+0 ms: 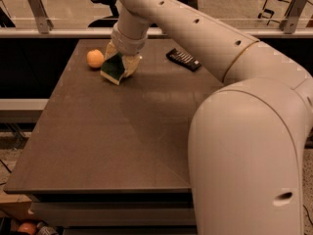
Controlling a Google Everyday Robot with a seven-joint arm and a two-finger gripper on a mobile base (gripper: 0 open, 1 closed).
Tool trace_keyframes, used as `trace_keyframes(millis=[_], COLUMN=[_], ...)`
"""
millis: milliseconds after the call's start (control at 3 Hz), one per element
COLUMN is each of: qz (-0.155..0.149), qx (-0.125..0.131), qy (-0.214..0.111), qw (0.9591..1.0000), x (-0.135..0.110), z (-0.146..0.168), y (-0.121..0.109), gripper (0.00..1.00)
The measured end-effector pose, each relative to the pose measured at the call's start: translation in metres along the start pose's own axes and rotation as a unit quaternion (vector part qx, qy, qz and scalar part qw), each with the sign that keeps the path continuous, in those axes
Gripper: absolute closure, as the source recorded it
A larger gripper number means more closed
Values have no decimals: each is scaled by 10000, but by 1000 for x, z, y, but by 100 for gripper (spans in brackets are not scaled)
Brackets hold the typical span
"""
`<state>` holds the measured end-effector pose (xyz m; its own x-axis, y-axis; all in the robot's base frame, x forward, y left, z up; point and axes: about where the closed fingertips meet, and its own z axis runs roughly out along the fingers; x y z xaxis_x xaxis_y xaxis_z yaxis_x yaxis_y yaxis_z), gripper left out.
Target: Move sponge near orange
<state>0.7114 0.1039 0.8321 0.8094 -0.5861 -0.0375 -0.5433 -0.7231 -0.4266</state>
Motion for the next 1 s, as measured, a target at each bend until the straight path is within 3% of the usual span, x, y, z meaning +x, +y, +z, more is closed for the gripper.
trace_keyframes(millis=[333, 667, 1000], qz=[-3, -7, -7], qx=[-18, -34, -34], qy=[-15, -28, -28], qw=[10000, 10000, 10000], x=[-1, -2, -2], z=[3, 0, -1], y=[0, -2, -2], gripper=[12, 0, 0])
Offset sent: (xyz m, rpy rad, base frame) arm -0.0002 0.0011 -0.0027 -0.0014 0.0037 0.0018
